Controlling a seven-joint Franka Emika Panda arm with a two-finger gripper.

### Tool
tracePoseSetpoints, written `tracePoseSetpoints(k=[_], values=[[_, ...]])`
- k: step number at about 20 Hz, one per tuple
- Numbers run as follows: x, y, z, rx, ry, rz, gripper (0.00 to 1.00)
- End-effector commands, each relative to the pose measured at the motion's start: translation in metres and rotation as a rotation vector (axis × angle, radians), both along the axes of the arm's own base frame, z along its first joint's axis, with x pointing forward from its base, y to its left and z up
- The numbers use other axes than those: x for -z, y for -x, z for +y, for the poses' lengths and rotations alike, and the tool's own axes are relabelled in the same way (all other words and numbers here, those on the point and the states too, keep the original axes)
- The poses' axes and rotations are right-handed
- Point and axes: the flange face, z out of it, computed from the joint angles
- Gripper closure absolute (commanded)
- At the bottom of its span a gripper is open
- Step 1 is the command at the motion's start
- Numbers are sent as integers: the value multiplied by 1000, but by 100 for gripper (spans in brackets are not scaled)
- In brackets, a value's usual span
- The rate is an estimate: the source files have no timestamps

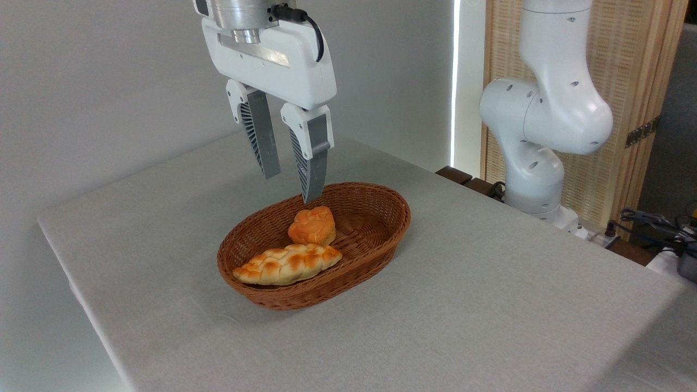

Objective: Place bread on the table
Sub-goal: 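Lower the open gripper into the basket onto the long glazed bread roll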

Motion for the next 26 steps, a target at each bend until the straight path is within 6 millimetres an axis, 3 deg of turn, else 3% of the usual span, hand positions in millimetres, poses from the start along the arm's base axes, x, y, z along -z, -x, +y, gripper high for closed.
tracePoseSetpoints(k=[1,16,21,23,26], values=[[-8,1,8,-28,20,-1,0],[2,-1,8,11,18,-1,0],[26,-5,2,13,17,-59,0],[46,-7,-4,24,16,-57,0],[82,4,-42,88,10,-34,0]])
